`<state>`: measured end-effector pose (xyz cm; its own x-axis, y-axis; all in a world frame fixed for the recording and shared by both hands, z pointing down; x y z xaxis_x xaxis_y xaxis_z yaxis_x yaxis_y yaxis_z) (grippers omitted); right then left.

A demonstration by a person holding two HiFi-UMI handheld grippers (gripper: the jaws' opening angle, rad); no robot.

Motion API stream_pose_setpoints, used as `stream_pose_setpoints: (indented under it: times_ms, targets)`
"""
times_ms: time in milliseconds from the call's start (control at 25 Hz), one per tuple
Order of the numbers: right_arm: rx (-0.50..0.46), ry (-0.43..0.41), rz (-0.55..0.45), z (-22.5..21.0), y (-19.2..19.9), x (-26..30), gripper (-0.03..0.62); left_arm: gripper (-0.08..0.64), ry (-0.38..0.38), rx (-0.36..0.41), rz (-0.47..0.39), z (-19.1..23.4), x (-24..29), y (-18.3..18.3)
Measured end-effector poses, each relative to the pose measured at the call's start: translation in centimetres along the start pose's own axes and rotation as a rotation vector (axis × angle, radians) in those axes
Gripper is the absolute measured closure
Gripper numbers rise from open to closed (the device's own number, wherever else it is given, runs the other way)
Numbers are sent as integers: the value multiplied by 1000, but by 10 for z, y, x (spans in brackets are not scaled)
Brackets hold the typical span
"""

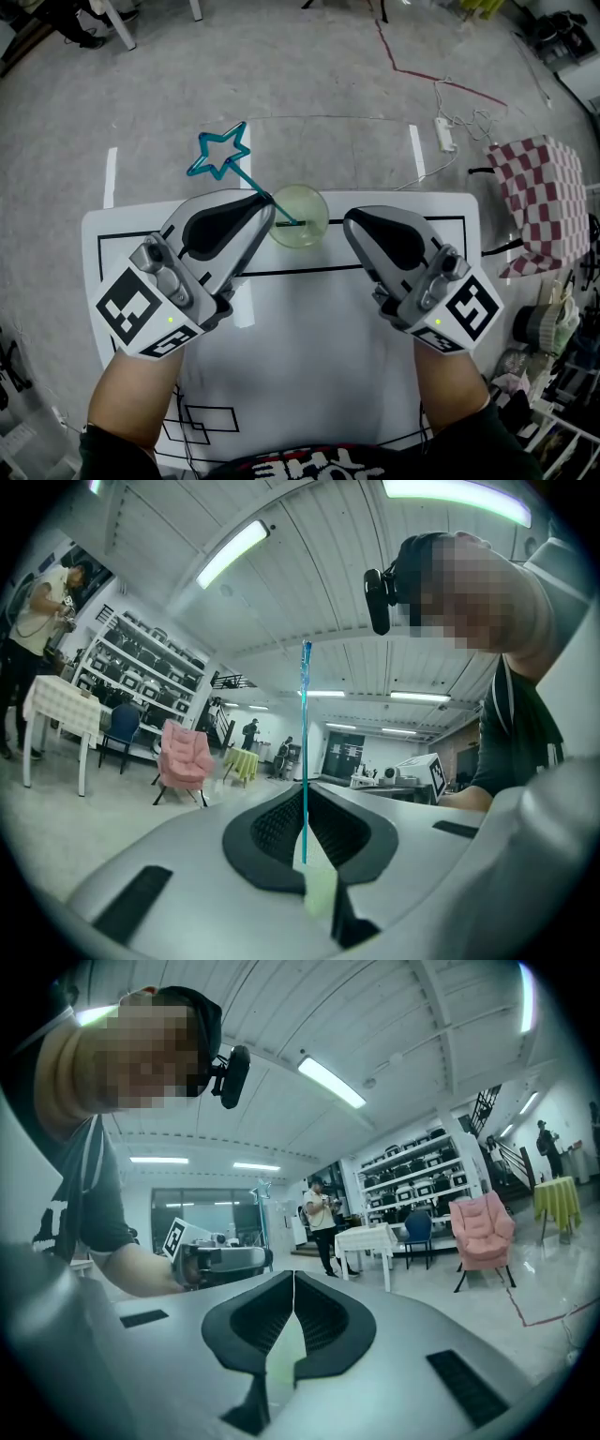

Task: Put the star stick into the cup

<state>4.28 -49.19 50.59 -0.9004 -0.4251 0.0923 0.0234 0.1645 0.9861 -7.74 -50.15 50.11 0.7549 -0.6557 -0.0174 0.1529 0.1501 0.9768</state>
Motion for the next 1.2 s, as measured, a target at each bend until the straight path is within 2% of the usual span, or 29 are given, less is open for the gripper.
stream_pose_setpoints:
  times_ms: [360,1200]
  targets:
    - [6,-1,-5,2,-5,4,558,540,2,-8,23,1,-2,3]
    - [19,-19,-11,7,0,10,558,538,17,-40,11,1,-4,7]
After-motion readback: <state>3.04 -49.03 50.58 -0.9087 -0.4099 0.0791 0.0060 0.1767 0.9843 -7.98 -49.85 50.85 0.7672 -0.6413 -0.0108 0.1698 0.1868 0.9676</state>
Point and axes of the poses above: the fingertips, and each gripper's own axes: x forward along the fingers, z to its left, y out of its underside, the point moved 2 cm from there along -x, backward along the fingers, and after that the axes turned 7 degrees about -y, right-handed, at the moved point
